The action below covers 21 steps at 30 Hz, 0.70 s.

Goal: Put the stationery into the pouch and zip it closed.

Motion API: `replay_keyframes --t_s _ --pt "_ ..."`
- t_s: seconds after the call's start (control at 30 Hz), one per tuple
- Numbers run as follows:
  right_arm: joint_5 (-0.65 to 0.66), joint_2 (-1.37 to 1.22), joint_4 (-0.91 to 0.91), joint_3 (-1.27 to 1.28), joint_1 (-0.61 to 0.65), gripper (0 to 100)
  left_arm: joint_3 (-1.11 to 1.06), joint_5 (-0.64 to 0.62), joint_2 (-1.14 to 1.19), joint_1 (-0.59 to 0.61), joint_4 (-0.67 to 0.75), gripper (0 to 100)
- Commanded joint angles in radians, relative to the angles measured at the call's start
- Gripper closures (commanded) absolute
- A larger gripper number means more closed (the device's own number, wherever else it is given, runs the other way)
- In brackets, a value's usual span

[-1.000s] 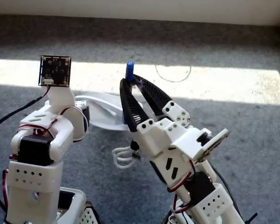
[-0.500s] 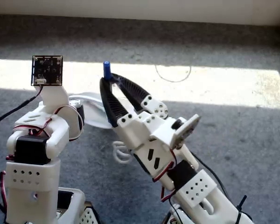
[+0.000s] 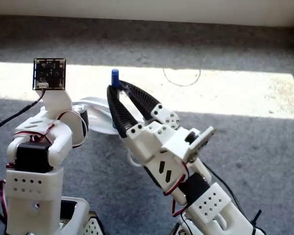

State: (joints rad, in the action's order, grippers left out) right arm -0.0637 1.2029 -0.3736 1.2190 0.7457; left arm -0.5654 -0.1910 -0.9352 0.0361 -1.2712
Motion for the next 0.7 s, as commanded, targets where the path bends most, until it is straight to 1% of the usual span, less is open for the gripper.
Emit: replay_keyframes --t_s 0.0,0.1,0.43,0.53,0.67 --pt "0.101 0.127 0.127 0.018 0.01 99.3 0.018 -0.009 -0.018 0.019 0.008 99" --pt "0.149 0.191 0.266 0.036 0.01 99.3 0.018 -0.009 -0.018 0.019 0.008 99" --pt "0.157 0.344 0.596 0.025 0.01 99.2 0.018 -0.009 -0.016 0.019 0.008 99" --pt "0.163 0.371 0.664 0.007 0.01 99.2 0.018 -0.009 -0.016 0.019 0.008 99" --pt "0.244 0.372 0.786 -0.041 0.01 99.2 0.018 -0.009 -0.016 0.021 0.008 99"
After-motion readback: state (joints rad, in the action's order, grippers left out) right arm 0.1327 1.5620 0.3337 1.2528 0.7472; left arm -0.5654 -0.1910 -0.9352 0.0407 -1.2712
